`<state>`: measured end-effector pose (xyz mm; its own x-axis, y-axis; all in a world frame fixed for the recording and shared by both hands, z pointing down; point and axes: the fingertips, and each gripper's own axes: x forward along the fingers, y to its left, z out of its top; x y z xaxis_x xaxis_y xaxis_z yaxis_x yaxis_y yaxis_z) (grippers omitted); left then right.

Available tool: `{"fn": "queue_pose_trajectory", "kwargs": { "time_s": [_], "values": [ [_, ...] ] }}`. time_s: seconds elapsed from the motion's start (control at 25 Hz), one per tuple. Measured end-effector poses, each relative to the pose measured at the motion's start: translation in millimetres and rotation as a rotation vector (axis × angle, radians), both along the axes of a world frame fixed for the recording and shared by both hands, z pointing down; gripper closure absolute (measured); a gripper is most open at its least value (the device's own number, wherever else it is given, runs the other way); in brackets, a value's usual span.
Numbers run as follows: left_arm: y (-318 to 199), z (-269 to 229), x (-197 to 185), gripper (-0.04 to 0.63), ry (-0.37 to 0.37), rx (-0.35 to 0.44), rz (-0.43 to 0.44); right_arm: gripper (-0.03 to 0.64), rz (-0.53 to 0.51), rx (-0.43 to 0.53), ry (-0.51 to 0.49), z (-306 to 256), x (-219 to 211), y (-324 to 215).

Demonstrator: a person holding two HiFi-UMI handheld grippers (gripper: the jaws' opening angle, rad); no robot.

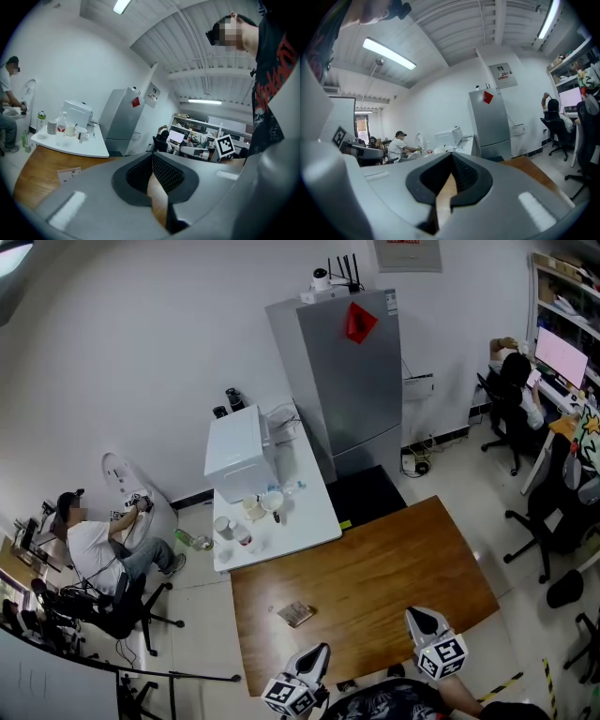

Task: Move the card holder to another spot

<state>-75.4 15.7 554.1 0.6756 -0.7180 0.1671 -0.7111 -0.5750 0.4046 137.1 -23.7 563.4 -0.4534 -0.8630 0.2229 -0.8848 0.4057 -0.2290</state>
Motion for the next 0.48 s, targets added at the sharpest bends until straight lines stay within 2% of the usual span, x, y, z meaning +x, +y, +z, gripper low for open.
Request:
{"fn": "queue_pose_trajectory", "kwargs": {
  "time_s": [0.12, 0.28, 0.48],
  "values": [
    [6.4, 3.5, 7.9, 0.592, 0.032, -0.006, 0.049, 0.617, -0.002, -0.034, -0.077, 2.5, 0.7, -1.7],
    [16.5, 2.4, 39.6, 0.594, 0.074, -0.039, 0.188, 0.617, -0.016, -0.023, -0.061, -2.6, 2.4, -5.9],
    [34.8, 5.8, 57.5, 0.592, 0.124, -0.084, 0.277, 0.617, -0.02, -0.037, -0.091, -1.7, 1.0, 1.7]
  ]
}}
